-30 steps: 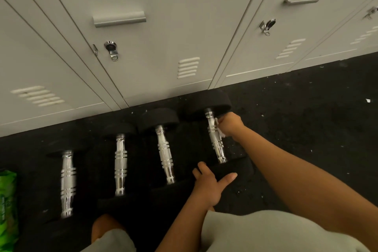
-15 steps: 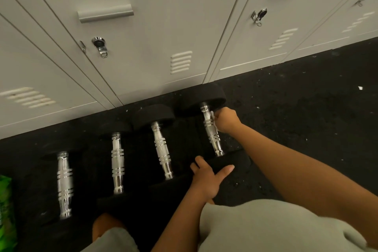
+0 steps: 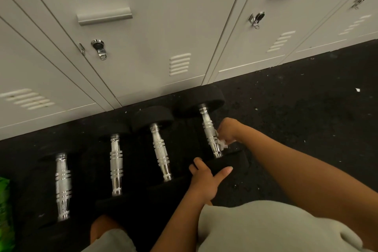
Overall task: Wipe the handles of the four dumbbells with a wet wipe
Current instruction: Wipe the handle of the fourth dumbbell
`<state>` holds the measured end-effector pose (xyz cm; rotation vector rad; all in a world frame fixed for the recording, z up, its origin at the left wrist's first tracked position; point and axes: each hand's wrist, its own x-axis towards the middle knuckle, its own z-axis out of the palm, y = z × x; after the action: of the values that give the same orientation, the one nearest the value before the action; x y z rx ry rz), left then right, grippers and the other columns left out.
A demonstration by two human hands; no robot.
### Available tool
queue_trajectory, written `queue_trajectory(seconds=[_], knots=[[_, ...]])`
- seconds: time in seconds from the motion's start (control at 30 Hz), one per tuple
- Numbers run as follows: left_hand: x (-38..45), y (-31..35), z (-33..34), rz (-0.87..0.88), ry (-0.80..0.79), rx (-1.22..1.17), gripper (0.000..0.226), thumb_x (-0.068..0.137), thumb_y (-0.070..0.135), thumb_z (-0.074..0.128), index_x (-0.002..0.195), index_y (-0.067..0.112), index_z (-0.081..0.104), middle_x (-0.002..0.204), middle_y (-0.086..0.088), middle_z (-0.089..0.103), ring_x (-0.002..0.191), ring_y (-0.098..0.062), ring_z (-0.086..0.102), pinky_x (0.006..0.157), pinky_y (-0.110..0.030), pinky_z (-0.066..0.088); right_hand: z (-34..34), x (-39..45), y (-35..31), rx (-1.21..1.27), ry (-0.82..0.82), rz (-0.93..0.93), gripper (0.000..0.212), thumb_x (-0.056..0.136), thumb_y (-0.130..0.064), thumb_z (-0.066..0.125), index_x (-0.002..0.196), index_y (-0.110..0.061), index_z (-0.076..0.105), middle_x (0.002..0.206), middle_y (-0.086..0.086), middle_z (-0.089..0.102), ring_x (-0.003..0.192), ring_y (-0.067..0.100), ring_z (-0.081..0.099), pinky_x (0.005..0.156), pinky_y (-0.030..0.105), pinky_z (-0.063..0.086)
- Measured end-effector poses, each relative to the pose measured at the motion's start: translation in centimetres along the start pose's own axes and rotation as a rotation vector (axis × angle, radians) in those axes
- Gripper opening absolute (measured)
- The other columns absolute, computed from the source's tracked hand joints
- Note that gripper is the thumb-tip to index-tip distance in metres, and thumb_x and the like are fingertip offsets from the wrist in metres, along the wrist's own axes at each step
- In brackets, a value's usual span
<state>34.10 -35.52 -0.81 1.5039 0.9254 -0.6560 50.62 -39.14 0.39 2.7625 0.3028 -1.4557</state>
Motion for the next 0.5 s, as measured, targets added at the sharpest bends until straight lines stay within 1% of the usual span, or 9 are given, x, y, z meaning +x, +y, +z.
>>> queue_trajectory(seconds=[0.07, 0.1, 0.13, 0.17, 0.2, 0.27, 0.3, 0.4, 0.5], knots=[[-0.1, 0.1, 0.1, 0.009, 0.014, 0.021, 0.091, 0.078, 0.053, 0.068, 0.141, 0.021, 0.011, 0.147, -0.008, 0.016, 0.131, -0.029, 0.036, 0.097, -0.037, 0.047, 0.0, 0.5, -0.2, 0.042, 0.030, -0.012, 0.026, 0.088, -0.009, 0.055, 0.112, -0.002, 0.064, 0.090, 0.006, 0.062, 0.078, 0.017, 0.057, 0.069, 0.024, 0.048], [0.0, 0.0, 0.1, 0.010, 0.015, 0.023, 0.091, 0.078, 0.053, 0.068, 0.142, 0.021, 0.010, 0.147, -0.008, 0.015, 0.132, -0.029, 0.036, 0.097, -0.037, 0.048, 0.2, 0.3, -0.1, 0.072, 0.061, -0.019, 0.026, 0.089, -0.007, 0.053, 0.112, 0.000, 0.063, 0.093, 0.008, 0.064, 0.083, 0.019, 0.061, 0.074, 0.027, 0.052], [0.0, 0.0, 0.1, 0.008, 0.013, 0.023, 0.092, 0.078, 0.053, 0.068, 0.142, 0.022, 0.010, 0.148, -0.008, 0.015, 0.132, -0.029, 0.036, 0.098, -0.038, 0.048, 0.3, 0.3, 0.1, 0.049, 0.039, -0.019, 0.027, 0.089, -0.007, 0.052, 0.113, 0.000, 0.063, 0.101, 0.011, 0.066, 0.091, 0.022, 0.063, 0.081, 0.030, 0.053], [0.1, 0.0, 0.1, 0.007, 0.009, 0.020, 0.092, 0.078, 0.053, 0.068, 0.142, 0.022, 0.010, 0.148, -0.008, 0.015, 0.132, -0.029, 0.036, 0.098, -0.038, 0.047, 0.4, 0.1, 0.3, 0.003, -0.016, -0.017, 0.027, 0.089, -0.008, 0.053, 0.114, 0.000, 0.062, 0.103, 0.012, 0.065, 0.094, 0.023, 0.062, 0.083, 0.031, 0.052], [0.1, -0.1, 0.0, 0.008, 0.004, 0.016, 0.092, 0.078, 0.053, 0.068, 0.142, 0.022, 0.010, 0.148, -0.008, 0.014, 0.133, -0.029, 0.035, 0.099, -0.039, 0.047, 0.6, 0.1, 0.6, -0.027, -0.053, -0.013, 0.029, 0.089, -0.008, 0.055, 0.116, -0.001, 0.062, 0.096, 0.009, 0.065, 0.087, 0.020, 0.062, 0.077, 0.028, 0.052], [0.1, -0.1, 0.0, 0.006, -0.001, 0.008, 0.092, 0.078, 0.052, 0.068, 0.141, 0.023, 0.009, 0.149, -0.007, 0.014, 0.133, -0.029, 0.035, 0.099, -0.039, 0.047, 0.7, -0.1, 0.6, -0.001, -0.062, -0.014, 0.031, 0.087, -0.009, 0.057, 0.117, -0.002, 0.061, 0.077, 0.000, 0.057, 0.067, 0.012, 0.054, 0.061, 0.023, 0.045], [0.1, 0.0, 0.0, 0.006, 0.003, 0.005, 0.092, 0.078, 0.051, 0.069, 0.141, 0.023, 0.009, 0.149, -0.007, 0.014, 0.133, -0.029, 0.035, 0.098, -0.038, 0.047, 0.7, 0.3, 0.6, -0.001, -0.050, -0.030, 0.032, 0.087, -0.009, 0.056, 0.118, -0.002, 0.061, 0.078, 0.001, 0.055, 0.068, 0.013, 0.052, 0.063, 0.024, 0.043], [-0.1, 0.0, 0.1, 0.015, 0.011, 0.014, 0.091, 0.079, 0.051, 0.068, 0.142, 0.022, 0.009, 0.148, -0.008, 0.014, 0.133, -0.028, 0.036, 0.096, -0.036, 0.047, 1.0, 0.1, 0.5, 0.021, 0.006, -0.019, 0.033, 0.089, -0.006, 0.052, 0.120, 0.000, 0.059, 0.096, 0.008, 0.055, 0.086, 0.018, 0.048, 0.075, 0.025, 0.039], [0.1, -0.1, 0.1, 0.012, 0.006, 0.017, 0.091, 0.078, 0.052, 0.068, 0.141, 0.023, 0.009, 0.148, -0.008, 0.014, 0.133, -0.029, 0.035, 0.097, -0.037, 0.047, 1.4, -0.1, 1.1, -0.051, -0.099, -0.012, 0.029, 0.092, -0.011, 0.050, 0.117, 0.000, 0.060, 0.111, 0.015, 0.061, 0.087, 0.018, 0.051, 0.074, 0.027, 0.041]])
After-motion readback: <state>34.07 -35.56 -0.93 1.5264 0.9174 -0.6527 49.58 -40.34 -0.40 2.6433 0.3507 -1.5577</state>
